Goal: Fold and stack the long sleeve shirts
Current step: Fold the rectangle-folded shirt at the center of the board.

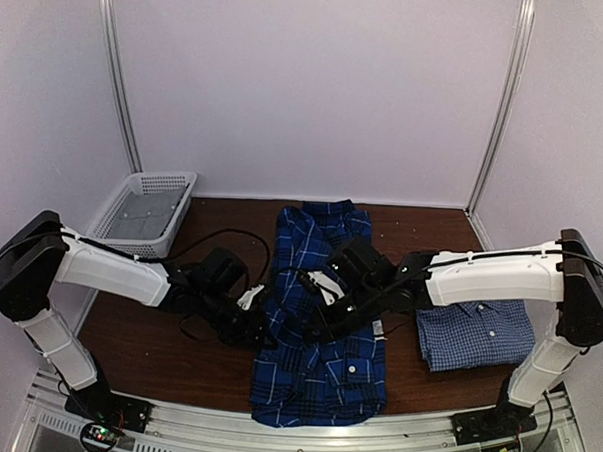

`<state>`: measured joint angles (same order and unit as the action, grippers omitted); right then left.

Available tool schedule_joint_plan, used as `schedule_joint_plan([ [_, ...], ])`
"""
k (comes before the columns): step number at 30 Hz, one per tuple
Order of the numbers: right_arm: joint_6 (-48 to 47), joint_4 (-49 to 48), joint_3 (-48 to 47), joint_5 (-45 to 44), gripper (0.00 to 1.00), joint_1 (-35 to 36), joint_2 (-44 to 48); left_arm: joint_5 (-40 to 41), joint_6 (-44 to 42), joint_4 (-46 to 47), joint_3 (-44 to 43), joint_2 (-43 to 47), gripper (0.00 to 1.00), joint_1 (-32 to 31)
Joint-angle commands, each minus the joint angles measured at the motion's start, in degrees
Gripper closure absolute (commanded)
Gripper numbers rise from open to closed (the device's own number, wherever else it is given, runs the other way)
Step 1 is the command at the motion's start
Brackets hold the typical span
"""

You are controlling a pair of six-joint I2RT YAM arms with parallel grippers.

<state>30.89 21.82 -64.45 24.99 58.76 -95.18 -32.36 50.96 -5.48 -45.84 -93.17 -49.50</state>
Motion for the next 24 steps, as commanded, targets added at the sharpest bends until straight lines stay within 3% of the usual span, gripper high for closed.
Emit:
schedule_joint_plan([
  [1,0.94,-1.03,-2.43,1.99,1.0,2.46,-1.84,0.63,0.94,2.08,1.86,1.42,1.0,-0.85],
  [24,1.25,-1.31,-0.8,4.56,0.97,5.09,-2.68,-0.35,-1.01,-1.53,3.03,0.16,1.0,-2.01],
])
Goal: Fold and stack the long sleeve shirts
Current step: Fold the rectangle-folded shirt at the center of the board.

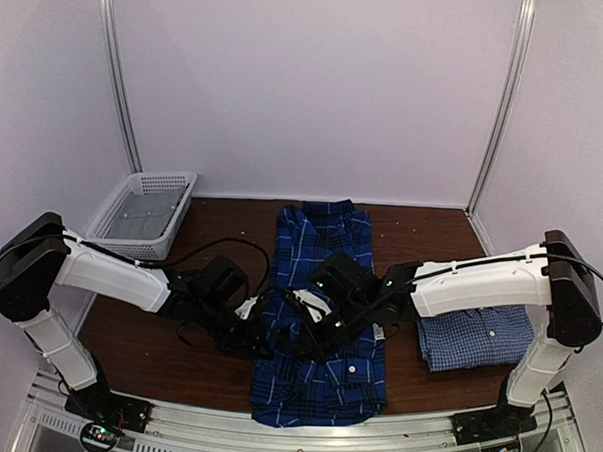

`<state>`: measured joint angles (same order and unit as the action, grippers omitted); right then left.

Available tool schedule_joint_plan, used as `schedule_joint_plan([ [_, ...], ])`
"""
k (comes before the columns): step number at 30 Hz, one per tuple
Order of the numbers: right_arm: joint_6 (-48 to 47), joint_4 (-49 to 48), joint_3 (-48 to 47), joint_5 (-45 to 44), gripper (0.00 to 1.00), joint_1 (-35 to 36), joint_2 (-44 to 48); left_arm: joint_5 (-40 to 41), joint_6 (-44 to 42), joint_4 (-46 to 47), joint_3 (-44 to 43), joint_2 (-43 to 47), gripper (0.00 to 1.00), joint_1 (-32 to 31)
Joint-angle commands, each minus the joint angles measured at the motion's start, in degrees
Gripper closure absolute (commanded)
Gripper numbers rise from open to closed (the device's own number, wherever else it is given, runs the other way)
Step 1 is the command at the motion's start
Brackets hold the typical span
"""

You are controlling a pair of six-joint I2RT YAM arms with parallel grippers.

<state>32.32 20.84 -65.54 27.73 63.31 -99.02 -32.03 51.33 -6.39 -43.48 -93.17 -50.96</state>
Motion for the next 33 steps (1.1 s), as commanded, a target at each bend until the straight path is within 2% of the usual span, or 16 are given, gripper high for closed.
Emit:
schedule_joint_plan([
  [1,-0.04,-0.73,0.65,1.95,0.96,0.59,0.98,-0.71,-1.43,-0.65,0.76,0.02,1.0,-0.54],
  [8,1.97,-5.27,1.99,2.98,0.93,0.85,0.09,-1.14,-1.93,-1.01,0.34,-0.2,0.98,-0.63],
  [10,2.16,-5.75,2.16,2.88,0.9,0.85,-0.03,-1.15,-2.33,-1.71,0.27,-0.17,0.94,-0.63],
  [14,2.03,-5.82,1.77,2.0,0.76,0.81,1.1,-0.85,-3.35,-3.53,-0.21,0.09,0.69,-0.62],
  [17,0.55,-3.49,-0.07,-1.82,0.63,0.04,3.94,1.25,-4.98,-6.6,-2.18,2.12,0.49,-0.63],
  [20,-0.61,-2.09,-0.36,-5.71,0.5,-3.91,8.34,4.82,-6.95,-11.61,-5.88,4.78,0.38,-0.63],
  [26,-0.73,-6.55,1.46,-7.23,0.46,-15.45,13.63,10.63,-9.25,-16.45,-11.02,6.23,0.35,-0.15],
  [33,0.99,-16.37,-0.11,-1.27,0.51,-24.17,8.34,13.32,-10.75,-16.72,-16.15,2.13,0.4,0.9],
])
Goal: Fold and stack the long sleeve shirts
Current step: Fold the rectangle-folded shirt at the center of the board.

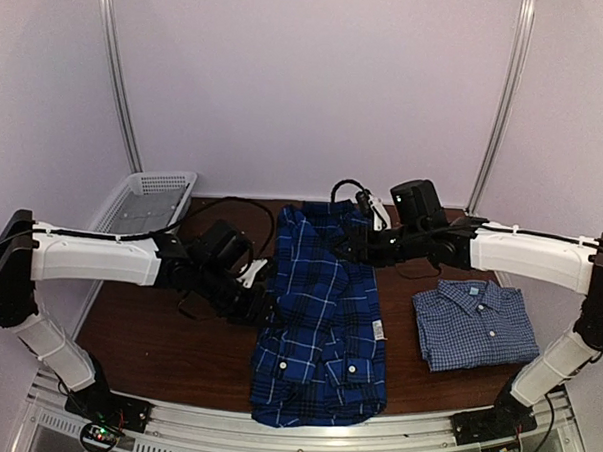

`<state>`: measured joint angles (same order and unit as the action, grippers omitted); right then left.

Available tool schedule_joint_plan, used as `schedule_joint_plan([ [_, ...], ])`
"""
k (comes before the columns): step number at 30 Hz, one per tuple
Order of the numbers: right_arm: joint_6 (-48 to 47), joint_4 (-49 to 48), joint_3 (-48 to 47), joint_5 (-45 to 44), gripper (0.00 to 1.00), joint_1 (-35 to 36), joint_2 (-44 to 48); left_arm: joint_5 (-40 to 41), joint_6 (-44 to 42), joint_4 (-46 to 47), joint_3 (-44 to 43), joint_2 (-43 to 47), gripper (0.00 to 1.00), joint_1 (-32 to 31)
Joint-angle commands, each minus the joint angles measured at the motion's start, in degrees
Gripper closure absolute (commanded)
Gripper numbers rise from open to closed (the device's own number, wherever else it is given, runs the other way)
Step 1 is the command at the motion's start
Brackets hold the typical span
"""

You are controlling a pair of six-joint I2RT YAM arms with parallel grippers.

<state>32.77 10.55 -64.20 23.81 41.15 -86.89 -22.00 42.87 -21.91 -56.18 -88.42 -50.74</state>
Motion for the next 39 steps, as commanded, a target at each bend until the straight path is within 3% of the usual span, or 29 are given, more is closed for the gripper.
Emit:
schedule_joint_plan([
  [1,0.73,-7.18,-2.15,3.32,0.52,-2.63,-5.73,3.49,-2.53,-1.11,-4.32,-3.5,0.41,0.79],
  [11,2.73,-15.51,-11.42,9.23,0.61,-4.74,-21.99,3.83,-2.01,4.79,-9.6,-14.03,0.54,1.35],
  [21,5.7,-19.22,-21.04,11.76,0.65,-7.18,-36.29,2.48,-0.51,10.25,-8.21,-19.26,0.6,1.43],
  [32,6.29,-18.08,-26.51,11.63,0.66,-11.26,-46.4,-0.21,1.55,12.12,-3.45,-13.07,0.6,1.12],
  [39,6.42,-17.31,-27.31,10.14,0.66,-12.71,-46.52,1.02,1.39,11.38,-4.07,-10.9,0.59,1.24],
])
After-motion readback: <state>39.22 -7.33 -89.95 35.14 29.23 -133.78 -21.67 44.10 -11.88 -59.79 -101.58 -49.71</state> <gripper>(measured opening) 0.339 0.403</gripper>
